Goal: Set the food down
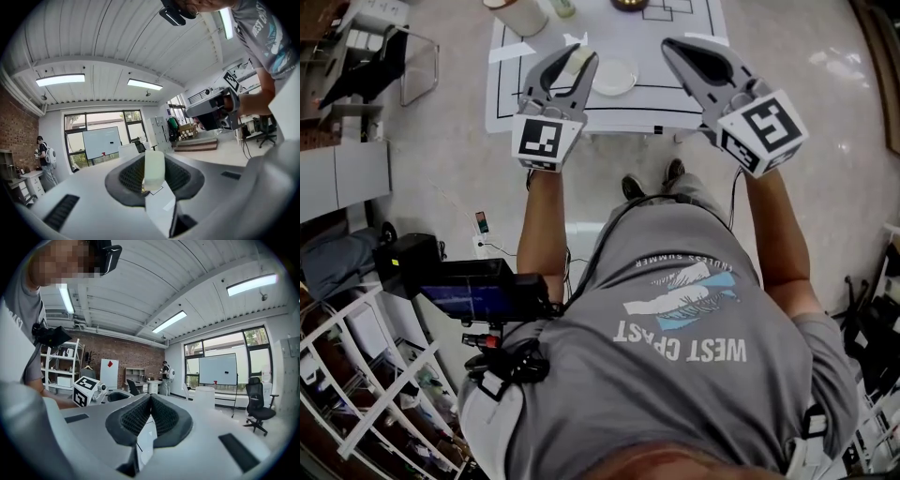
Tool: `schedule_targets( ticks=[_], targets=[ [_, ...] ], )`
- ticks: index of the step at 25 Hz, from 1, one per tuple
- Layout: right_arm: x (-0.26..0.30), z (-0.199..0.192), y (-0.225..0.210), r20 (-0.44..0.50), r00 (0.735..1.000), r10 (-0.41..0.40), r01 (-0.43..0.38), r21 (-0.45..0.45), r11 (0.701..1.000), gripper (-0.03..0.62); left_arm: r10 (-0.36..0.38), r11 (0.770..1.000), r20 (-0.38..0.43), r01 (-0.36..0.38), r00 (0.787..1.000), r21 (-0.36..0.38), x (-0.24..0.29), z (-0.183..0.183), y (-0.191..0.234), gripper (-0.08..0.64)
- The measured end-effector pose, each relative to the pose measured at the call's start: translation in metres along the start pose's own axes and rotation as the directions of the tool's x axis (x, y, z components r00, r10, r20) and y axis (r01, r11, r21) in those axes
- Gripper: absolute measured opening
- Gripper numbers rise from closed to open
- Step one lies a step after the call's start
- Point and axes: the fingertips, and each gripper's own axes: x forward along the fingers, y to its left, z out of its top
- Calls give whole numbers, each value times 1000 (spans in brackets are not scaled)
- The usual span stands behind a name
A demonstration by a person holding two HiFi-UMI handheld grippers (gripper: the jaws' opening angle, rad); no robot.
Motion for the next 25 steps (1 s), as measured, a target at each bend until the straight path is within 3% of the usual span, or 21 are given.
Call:
schedule_targets(
  ticks=[11,20,25],
  targets=[
    [21,-9,-14,-24,1000,-12,13,19,1000,5,12,999,-62,-14,998,-37,26,-52,19,107],
    [61,-40,-41,-63,998,-6,8,46,999,5,7,999,-107,-12,994,-44,59,-97,44,106],
    [61,-41,-39,-82,997,-11,17,67,998,5,1,999,-128,-7,992,-48,58,-101,42,106]
  ],
)
